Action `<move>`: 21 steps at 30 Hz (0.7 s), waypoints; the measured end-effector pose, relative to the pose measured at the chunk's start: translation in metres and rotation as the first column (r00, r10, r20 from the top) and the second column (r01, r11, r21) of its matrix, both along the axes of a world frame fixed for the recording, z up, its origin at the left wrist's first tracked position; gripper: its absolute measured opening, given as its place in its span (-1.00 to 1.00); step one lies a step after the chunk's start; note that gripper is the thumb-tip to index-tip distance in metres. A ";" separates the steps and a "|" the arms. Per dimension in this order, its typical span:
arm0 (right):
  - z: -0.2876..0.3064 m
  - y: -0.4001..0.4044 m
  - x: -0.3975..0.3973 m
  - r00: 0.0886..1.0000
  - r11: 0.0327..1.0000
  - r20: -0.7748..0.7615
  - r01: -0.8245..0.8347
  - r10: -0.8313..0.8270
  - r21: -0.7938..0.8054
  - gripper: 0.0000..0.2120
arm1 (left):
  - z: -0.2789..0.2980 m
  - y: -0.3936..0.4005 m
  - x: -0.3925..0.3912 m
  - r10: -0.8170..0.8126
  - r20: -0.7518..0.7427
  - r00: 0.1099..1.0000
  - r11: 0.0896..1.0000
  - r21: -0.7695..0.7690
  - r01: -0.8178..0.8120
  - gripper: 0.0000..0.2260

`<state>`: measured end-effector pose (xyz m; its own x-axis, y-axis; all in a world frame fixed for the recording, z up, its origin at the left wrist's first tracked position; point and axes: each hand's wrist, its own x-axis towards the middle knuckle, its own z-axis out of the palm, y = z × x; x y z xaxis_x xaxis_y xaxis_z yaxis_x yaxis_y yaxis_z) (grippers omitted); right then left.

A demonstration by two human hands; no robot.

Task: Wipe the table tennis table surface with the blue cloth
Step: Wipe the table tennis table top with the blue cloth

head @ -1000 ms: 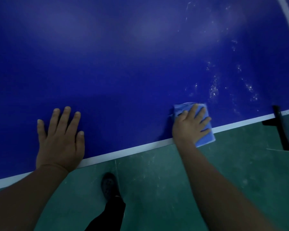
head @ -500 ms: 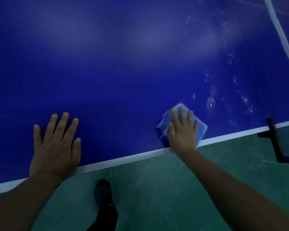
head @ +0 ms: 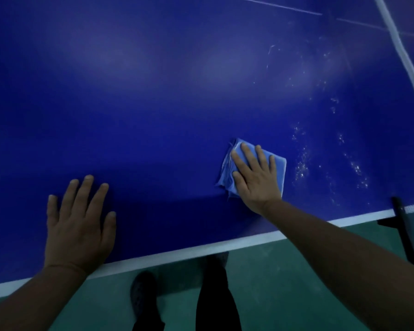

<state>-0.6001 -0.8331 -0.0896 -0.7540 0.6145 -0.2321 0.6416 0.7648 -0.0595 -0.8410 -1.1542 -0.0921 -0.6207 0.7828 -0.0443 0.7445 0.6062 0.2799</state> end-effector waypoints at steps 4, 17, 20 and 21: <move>-0.001 0.037 -0.014 0.997 0.997 0.003 -0.079 0.079 0.006 -0.45 | 0.002 0.066 0.006 -0.016 0.021 1.000 0.995 0.094 0.014 -0.44; -0.004 0.283 -0.174 0.985 0.987 -0.068 -0.157 0.160 0.039 -0.36 | -0.003 0.357 -0.043 0.072 0.002 0.997 0.985 0.156 -0.072 -0.42; -0.006 0.363 -0.217 0.996 0.992 -0.056 -0.069 0.075 0.101 -0.42 | -0.008 0.389 -0.049 0.094 -0.047 0.994 0.992 0.088 -0.089 -0.39; -0.005 0.387 -0.228 0.998 0.995 -0.060 -0.022 0.028 0.100 -0.46 | -0.010 0.392 -0.049 0.085 -0.067 0.994 0.995 0.062 -0.081 -0.38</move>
